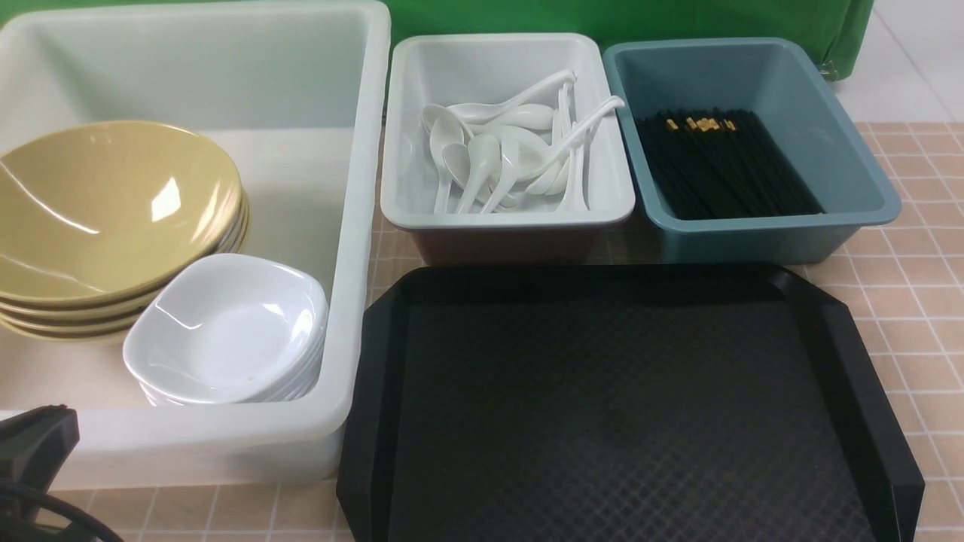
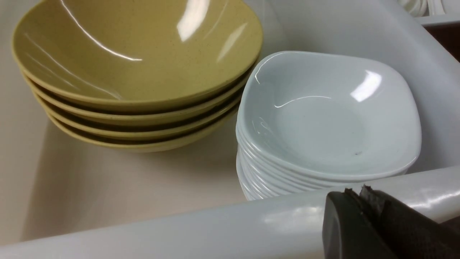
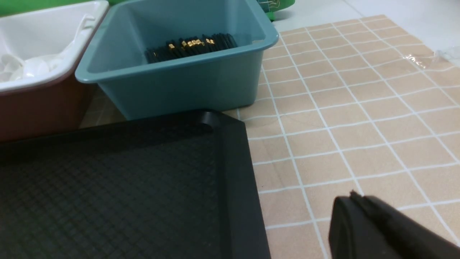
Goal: On brown table put chopsticks spoon bowls plates into blue grey white boxes.
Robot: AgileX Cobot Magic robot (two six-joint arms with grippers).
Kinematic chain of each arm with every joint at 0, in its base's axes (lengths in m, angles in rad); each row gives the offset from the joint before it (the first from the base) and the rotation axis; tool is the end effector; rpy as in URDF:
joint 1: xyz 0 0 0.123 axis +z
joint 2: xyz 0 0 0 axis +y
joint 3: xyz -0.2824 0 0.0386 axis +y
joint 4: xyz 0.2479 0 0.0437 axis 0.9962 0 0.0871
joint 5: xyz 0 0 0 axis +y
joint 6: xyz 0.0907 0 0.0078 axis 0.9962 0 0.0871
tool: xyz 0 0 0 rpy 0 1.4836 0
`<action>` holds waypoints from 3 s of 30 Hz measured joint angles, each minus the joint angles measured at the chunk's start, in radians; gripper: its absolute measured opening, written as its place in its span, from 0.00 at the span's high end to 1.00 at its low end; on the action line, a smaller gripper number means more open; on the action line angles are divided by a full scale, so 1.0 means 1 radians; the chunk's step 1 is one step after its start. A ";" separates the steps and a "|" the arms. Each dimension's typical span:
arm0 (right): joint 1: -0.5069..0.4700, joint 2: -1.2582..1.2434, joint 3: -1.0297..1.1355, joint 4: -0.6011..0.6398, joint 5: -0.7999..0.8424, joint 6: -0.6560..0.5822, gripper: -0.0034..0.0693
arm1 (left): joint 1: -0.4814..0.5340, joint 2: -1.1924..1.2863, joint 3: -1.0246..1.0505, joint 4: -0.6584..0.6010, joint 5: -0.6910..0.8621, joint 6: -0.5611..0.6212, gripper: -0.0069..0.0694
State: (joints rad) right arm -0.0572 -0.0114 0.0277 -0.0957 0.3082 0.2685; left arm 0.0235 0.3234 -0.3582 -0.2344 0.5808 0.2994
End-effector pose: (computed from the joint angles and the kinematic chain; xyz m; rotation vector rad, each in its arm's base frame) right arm 0.0540 -0.0057 0.1766 0.2319 1.7921 0.0593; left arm 0.0724 -0.0099 0.2626 0.1604 2.0070 -0.0487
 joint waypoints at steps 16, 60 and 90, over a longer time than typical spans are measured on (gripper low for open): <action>0.000 0.000 0.000 0.000 0.000 0.001 0.90 | 0.020 -0.296 0.382 0.144 -0.698 -0.139 0.91; 0.000 0.000 0.000 0.000 0.001 0.001 0.88 | 0.030 -0.334 0.383 0.202 -0.268 -0.240 0.91; 0.000 0.000 0.000 0.000 0.001 0.001 0.84 | 0.030 -0.334 0.383 0.202 -0.268 -0.240 0.91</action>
State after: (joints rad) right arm -0.0572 -0.0114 0.0277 -0.0957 0.3092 0.2693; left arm 0.0531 -0.0108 0.0253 -0.0324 0.3124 0.0591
